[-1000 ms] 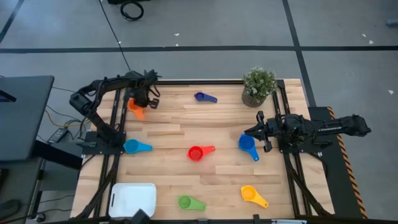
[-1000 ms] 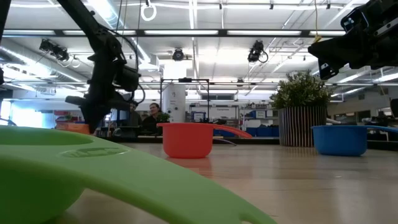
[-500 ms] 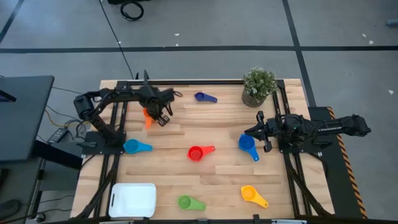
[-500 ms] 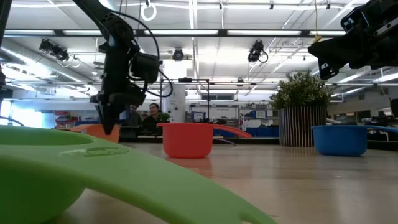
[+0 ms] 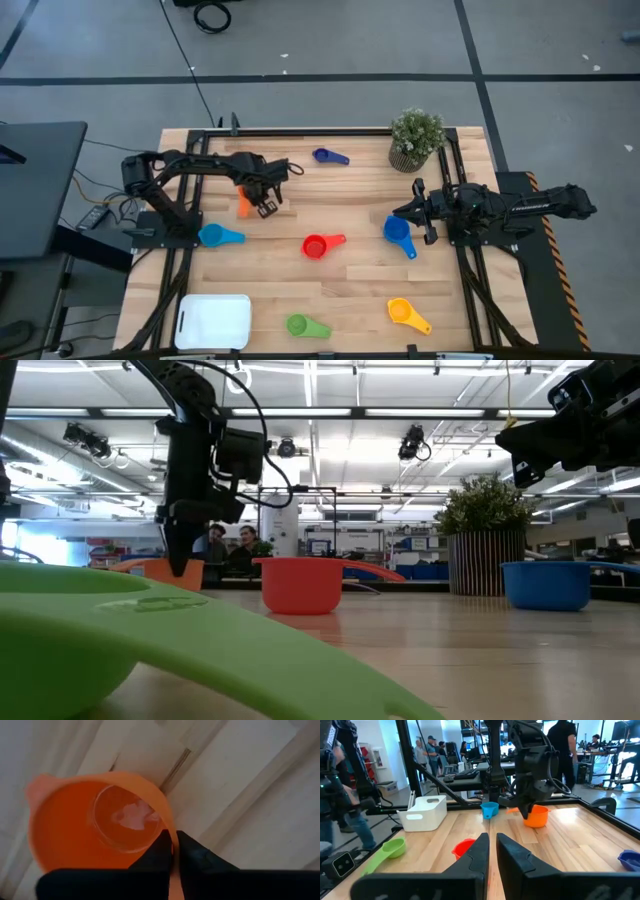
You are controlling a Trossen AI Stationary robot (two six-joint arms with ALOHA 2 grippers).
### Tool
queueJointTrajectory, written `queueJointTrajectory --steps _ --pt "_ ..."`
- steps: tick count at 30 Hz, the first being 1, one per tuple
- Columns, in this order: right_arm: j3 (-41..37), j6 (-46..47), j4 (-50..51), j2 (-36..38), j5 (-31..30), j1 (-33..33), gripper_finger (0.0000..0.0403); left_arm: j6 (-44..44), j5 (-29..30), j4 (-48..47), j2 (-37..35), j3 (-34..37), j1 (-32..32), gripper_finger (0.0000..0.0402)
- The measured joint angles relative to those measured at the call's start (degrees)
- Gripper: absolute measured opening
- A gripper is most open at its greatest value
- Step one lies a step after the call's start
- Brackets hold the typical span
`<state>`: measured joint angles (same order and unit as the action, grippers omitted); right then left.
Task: Nest measuring cups in basket
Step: Move the orange measuring cup to the top left of the table, then stack the dark blue measuring cup into the orange measuring cup
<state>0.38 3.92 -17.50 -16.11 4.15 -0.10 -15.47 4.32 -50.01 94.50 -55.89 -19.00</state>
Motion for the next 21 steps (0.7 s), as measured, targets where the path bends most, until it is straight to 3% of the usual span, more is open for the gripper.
queueJointTrajectory --steps 11,21 --pt "0.0 0.0 0.0 0.0 0.0 0.0 0.0041 1.8 0.0 1.5 0.1 -1.3 0.0 0.0115" --pt "0.0 0.0 0.0 0.0 0.0 0.0 0.0041 2.8 0.3 -13.0 0.1 -14.3 0.0 0.0125"
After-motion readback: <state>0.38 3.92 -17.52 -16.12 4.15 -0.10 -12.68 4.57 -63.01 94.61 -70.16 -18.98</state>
